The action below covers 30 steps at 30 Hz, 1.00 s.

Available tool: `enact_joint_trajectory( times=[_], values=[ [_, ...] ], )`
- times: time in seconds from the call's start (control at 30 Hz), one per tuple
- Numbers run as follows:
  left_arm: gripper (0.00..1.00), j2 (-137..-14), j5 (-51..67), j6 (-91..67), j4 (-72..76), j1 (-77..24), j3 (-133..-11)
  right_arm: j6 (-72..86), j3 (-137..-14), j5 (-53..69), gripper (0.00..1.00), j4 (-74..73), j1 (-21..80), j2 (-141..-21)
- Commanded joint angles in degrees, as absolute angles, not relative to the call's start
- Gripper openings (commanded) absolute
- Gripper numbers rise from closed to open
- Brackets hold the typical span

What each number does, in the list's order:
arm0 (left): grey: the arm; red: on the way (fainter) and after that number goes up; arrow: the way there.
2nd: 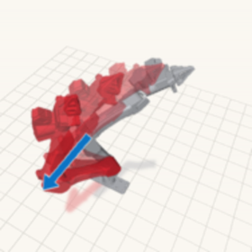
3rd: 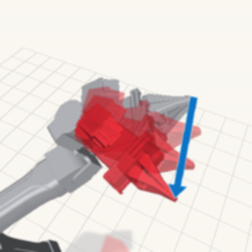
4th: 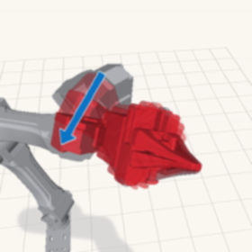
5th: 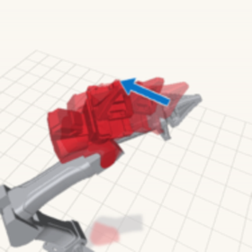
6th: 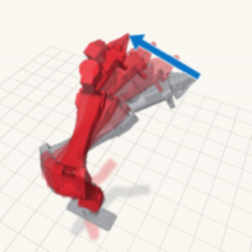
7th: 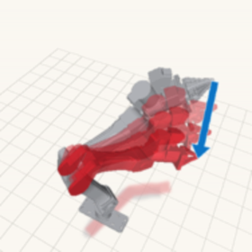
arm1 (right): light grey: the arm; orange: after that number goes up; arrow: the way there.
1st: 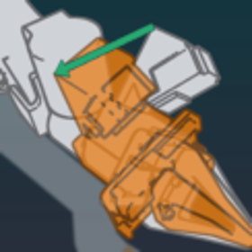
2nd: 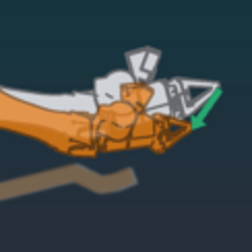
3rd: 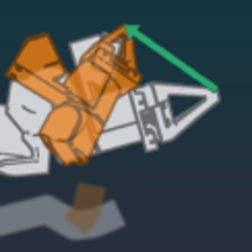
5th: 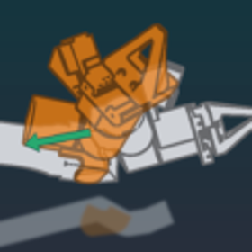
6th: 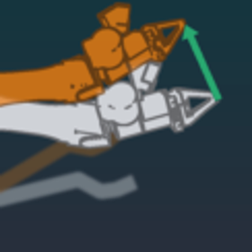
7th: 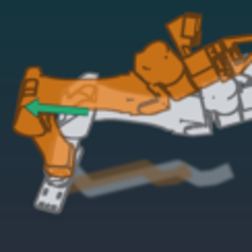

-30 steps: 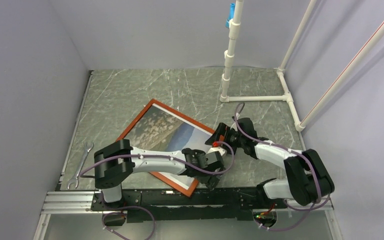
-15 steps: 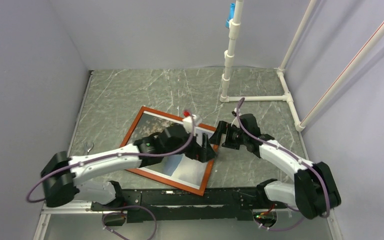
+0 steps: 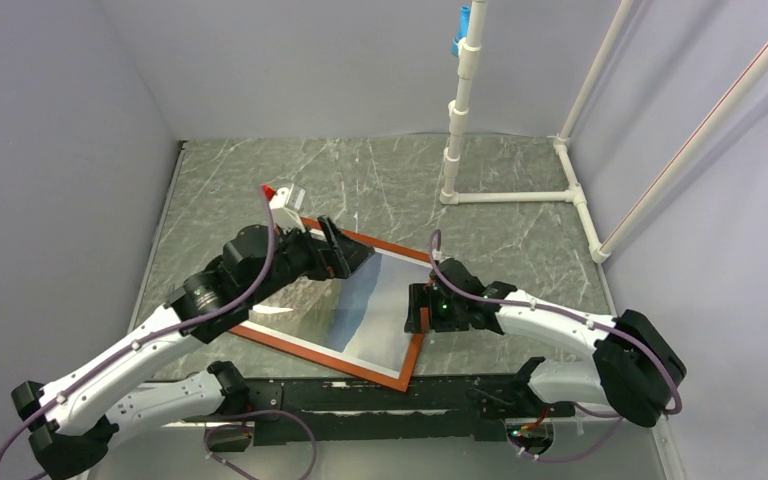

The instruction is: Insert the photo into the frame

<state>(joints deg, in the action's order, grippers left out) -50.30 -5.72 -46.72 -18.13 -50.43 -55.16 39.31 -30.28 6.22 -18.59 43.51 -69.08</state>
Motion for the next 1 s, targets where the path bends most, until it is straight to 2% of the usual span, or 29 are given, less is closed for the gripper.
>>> enact_joint_trajectory(
  times=[0.0, 0.13, 0.27, 0.4, 0.57, 0.67, 0.9, 0.93, 0.97],
  values=[
    [0.99, -48.77, -8.83, -46.79, -25.11, -50.27, -56.09, 43.15, -32.55, -3.17, 0.86, -21.69, 48.06, -73.78],
    [0.99, -48.56, -9.58, -47.07, -27.57, -50.32, -55.56, 43.22, -35.24, -7.53, 0.77, -21.99, 51.03, -79.82],
    [0.99, -48.43, -10.99, -46.90, -31.32, -50.27, -55.13, 42.93, -36.27, -10.97, 0.34, -23.43, 51.13, -82.69],
    [0.99, -48.36, -14.51, -47.55, -37.17, -50.34, -54.21, 41.23, -36.81, -14.56, 0.15, -25.46, 50.06, -81.80],
    [0.99, -48.48, -16.62, -48.46, -40.44, -49.52, -50.77, 36.76, -35.99, -15.21, 0.05, -25.83, 45.44, -79.47],
    [0.99, -49.00, -15.89, -48.61, -41.58, -47.74, -48.15, 33.85, -34.07, -8.26, 0.02, -22.76, 37.37, -77.03],
    [1.00, -49.48, -13.08, -48.17, -40.80, -39.44, -40.29, 29.36, -33.75, -3.18, 0.03, -20.63, 23.99, -74.09],
    [0.99, -49.59, -12.59, -48.05, -40.67, -37.94, -39.49, 28.71, -34.32, -2.78, 0.04, -20.70, 22.54, -74.82],
    [0.99, -49.76, -11.90, -48.00, -40.47, -36.15, -38.55, 28.15, -34.84, -2.09, 0.10, -20.60, 21.30, -75.60]
  ],
)
